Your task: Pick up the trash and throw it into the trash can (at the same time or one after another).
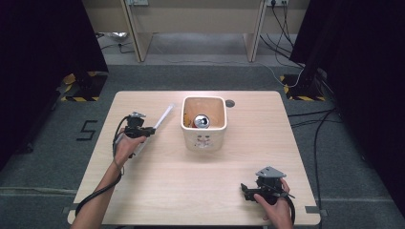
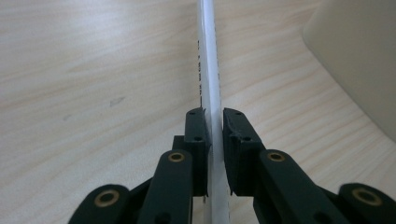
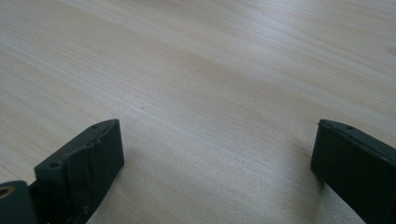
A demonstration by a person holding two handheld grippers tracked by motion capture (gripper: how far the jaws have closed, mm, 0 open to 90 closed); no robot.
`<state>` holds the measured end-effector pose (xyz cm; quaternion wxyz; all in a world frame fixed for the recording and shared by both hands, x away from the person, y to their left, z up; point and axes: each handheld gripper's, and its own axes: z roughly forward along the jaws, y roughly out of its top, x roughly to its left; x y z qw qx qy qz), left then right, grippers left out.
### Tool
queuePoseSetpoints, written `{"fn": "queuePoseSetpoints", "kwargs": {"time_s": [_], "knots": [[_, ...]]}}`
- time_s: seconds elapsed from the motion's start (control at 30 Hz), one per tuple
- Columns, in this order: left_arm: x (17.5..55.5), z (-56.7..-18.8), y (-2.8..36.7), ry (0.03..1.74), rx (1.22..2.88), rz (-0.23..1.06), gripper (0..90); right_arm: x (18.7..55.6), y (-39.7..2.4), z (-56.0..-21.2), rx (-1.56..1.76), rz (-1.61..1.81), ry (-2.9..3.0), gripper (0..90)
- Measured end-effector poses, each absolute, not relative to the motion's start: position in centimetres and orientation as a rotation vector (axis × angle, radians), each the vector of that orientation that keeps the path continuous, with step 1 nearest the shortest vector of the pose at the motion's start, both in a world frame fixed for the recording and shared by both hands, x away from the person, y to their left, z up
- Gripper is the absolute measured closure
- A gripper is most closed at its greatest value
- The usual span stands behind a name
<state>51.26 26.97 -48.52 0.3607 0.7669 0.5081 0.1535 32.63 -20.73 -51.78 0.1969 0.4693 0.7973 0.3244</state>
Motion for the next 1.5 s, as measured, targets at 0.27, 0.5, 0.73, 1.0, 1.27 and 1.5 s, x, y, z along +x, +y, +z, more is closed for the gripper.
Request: {"fn": "queuePoseSetpoints", "kwargs": {"time_s": [0.27, 0.5, 0.73, 1.0, 1.27, 1.5], "knots": [[51.2, -46.0, 27.4, 1.279, 1.938, 0.414, 80.0, 32.6, -20.7, -51.8, 1.314, 0.909, 2.232, 2.7], [51.0, -42.9, 27.7, 1.238, 1.923, 0.436, 80.0, 32.6, -20.7, -51.8, 1.313, 0.910, 2.232, 2.7], [50.9, -40.2, 26.8, 1.176, 1.900, 0.426, 80.0, 32.6, -20.7, -51.8, 1.311, 0.909, 2.231, 2.7], [50.9, -38.0, 25.1, 1.109, 1.918, 0.437, 79.9, 32.6, -20.7, -51.8, 1.311, 0.908, 2.232, 2.7], [51.0, -35.8, 23.0, 1.041, 1.937, 0.442, 79.9, 32.6, -20.7, -51.8, 1.311, 0.909, 2.232, 2.6], [51.4, -34.2, 20.7, 0.989, 1.943, 0.443, 79.9, 32.6, -20.7, -51.8, 1.311, 0.909, 2.233, 2.5]]}}
